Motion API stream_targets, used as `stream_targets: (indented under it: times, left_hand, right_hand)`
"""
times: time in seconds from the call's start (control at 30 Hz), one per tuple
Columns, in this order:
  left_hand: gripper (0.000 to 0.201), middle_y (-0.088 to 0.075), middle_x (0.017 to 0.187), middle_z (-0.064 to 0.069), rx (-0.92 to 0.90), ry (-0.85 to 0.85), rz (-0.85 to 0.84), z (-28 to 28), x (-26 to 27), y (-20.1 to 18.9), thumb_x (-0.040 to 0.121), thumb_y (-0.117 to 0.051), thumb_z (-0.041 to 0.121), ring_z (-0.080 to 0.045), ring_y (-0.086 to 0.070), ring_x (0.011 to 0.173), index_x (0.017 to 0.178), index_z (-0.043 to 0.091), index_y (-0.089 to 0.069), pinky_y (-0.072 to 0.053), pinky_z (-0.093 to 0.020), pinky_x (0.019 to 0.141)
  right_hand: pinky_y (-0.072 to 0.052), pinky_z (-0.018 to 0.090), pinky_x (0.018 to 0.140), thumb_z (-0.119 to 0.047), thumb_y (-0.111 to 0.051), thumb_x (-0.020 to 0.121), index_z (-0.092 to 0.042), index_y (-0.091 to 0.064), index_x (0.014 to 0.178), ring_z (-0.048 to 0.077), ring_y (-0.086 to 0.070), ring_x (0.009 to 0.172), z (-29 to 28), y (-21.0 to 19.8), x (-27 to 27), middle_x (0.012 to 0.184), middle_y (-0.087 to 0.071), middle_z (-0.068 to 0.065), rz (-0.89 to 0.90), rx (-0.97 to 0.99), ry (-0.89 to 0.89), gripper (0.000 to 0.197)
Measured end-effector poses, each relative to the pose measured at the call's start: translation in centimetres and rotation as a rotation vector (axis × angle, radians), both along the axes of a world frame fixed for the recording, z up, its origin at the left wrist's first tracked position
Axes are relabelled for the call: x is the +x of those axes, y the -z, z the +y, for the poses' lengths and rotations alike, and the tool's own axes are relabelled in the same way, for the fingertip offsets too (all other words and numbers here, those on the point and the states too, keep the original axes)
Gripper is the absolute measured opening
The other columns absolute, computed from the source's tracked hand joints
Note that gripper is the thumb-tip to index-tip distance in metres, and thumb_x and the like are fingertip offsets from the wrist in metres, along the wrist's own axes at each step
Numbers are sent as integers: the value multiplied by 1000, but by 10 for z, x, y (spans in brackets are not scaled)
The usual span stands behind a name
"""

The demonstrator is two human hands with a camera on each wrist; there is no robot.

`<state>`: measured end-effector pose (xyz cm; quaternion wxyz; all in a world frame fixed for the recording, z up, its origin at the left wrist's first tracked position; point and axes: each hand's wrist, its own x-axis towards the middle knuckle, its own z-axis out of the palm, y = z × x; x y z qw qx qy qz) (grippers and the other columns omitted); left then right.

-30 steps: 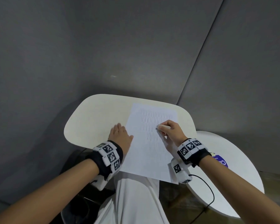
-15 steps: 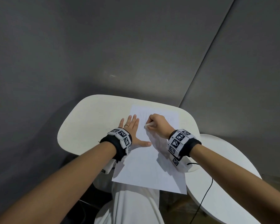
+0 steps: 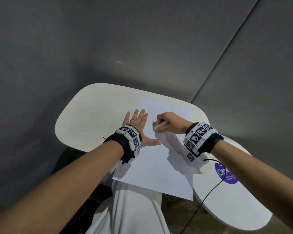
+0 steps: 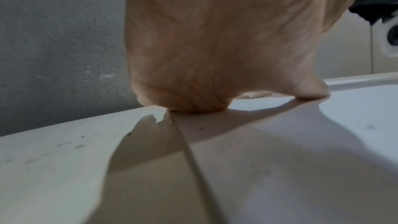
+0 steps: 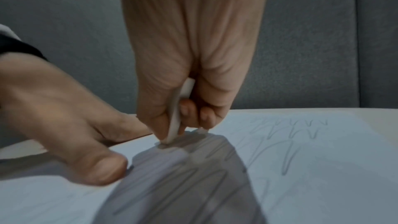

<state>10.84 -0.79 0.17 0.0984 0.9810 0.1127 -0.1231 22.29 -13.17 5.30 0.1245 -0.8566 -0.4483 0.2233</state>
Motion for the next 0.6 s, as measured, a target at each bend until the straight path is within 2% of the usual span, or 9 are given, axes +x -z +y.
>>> stream_targets:
  times: [0.07, 0.1, 0.17, 0.23, 0.3, 0.37, 0.43, 0.53, 0.6]
  left_hand:
    - [124, 24, 159, 1, 4, -3, 0, -1, 0, -1, 66, -31, 93, -19, 23, 146, 153, 17, 14, 14, -47, 117]
    - [124, 24, 159, 1, 5, 0, 1, -1, 1, -1, 66, -32, 94, -20, 22, 146, 153, 18, 14, 14, -47, 117]
    - [124, 24, 159, 1, 11, 2, 13, -2, 1, -2, 66, -33, 94, -20, 22, 146, 153, 18, 14, 13, -47, 117]
    - [124, 23, 159, 2, 5, -4, 21, -3, 0, -3, 66, -34, 93, -21, 21, 146, 153, 19, 14, 12, -48, 117]
    - [125, 23, 159, 3, -23, -13, 6, -2, 0, -2, 65, -35, 93, -20, 22, 146, 153, 19, 13, 11, -48, 118]
    - [126, 23, 159, 3, -35, -15, -8, -2, 0, 0, 65, -35, 93, -20, 22, 146, 153, 18, 13, 12, -47, 118]
    - [126, 24, 159, 2, -19, -11, -2, -2, 0, 0, 64, -35, 94, -20, 23, 146, 153, 18, 14, 12, -47, 118]
    - [125, 25, 158, 3, -15, 8, 22, -1, 0, -3, 65, -36, 93, -21, 23, 146, 152, 20, 15, 12, -48, 117]
    - [125, 25, 158, 3, -19, 4, 35, -1, 0, -5, 65, -36, 93, -21, 23, 146, 152, 20, 15, 12, -48, 117]
  right_hand:
    - [-36, 8, 52, -8, -66, 79, -6, -56, 79, -1, -46, 60, -2, -2, 1, 68, -52, -14, 11, -18, -17, 10]
    - [-35, 10, 52, -8, -67, 79, -5, -57, 80, 0, -48, 61, 1, -2, 5, 70, -55, -12, -1, 17, 7, 10]
    - [-38, 17, 56, -6, -65, 79, -7, -54, 75, 14, -58, 72, 11, -2, 16, 85, -68, 4, -20, 117, 114, 12]
    - [-39, 15, 59, -5, -64, 79, -12, -50, 69, 24, -60, 82, 15, 0, 22, 97, -69, 16, -34, 189, 176, 19]
    - [-38, 13, 58, -7, -63, 80, -12, -51, 69, 21, -57, 78, 10, -1, 16, 88, -68, 10, -26, 134, 135, 18]
    - [-37, 13, 55, -10, -65, 80, -8, -55, 74, 13, -52, 67, 0, 0, 7, 72, -60, -4, 45, 13, 46, 12]
    - [-39, 17, 57, -11, -66, 79, -7, -58, 77, 8, -51, 62, -4, 0, 6, 68, -57, -10, 98, -42, 2, 9]
    - [-44, 25, 63, -9, -65, 78, -11, -55, 69, 19, -61, 76, 7, 1, 21, 83, -69, 4, 26, 69, 129, 14]
    - [-44, 24, 63, -8, -63, 78, -17, -49, 62, 22, -62, 83, 14, 3, 27, 95, -71, 11, -22, 140, 209, 23]
